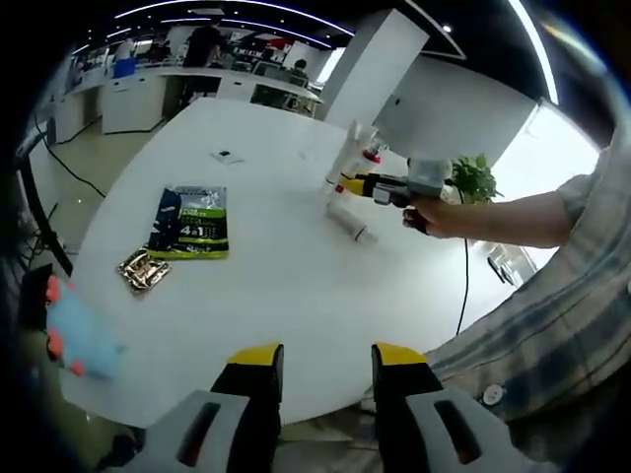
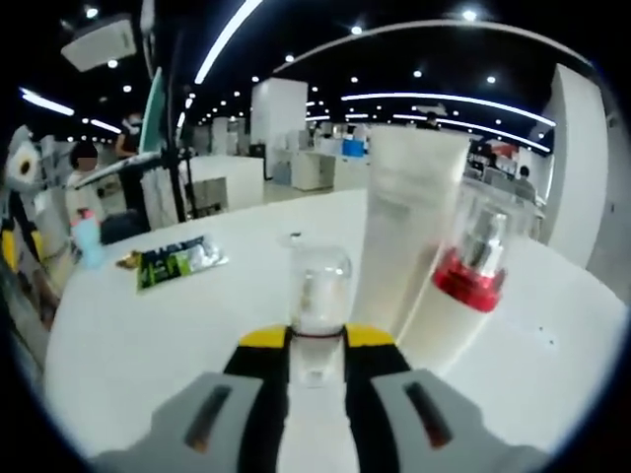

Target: Arrange the skincare products in the storage area until every visible bottle or jar stands upright without overlapping.

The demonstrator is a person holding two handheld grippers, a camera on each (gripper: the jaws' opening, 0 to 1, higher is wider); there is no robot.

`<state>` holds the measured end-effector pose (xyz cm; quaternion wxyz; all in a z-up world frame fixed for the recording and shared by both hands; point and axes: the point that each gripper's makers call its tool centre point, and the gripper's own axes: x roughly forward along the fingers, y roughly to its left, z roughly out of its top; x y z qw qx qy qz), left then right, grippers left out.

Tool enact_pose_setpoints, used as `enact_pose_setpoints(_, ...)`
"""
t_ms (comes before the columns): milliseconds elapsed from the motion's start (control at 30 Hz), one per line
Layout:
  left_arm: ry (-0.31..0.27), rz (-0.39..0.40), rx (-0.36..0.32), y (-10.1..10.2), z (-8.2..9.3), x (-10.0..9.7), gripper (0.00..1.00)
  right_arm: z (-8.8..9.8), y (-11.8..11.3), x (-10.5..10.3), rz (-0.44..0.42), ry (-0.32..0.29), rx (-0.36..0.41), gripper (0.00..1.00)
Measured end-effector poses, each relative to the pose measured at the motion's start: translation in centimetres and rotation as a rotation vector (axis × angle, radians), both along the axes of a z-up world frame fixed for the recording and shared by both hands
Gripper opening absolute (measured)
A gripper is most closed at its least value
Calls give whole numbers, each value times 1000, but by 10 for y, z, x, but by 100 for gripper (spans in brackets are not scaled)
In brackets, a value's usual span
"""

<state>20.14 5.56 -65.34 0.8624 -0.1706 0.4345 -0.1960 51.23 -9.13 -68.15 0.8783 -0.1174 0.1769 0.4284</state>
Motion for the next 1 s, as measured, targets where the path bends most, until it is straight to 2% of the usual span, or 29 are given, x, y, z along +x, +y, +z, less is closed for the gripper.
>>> enact_pose_setpoints(267,3,21,-10,1,-2,-4,36,-2,-1,2,11,-7,-19,18)
enact_pose_setpoints(667,0,27,0,6,-2,-4,35,-3,2,10,-1,-9,13,18)
enact_pose_setpoints(833,-2,57,-3,11,0,-5,35,-4,2,12,-6,-10,11,18)
enact_pose_setpoints(1000,-9,50,6,11,2,-4,35,-7,1,13,-15,10,-2,19)
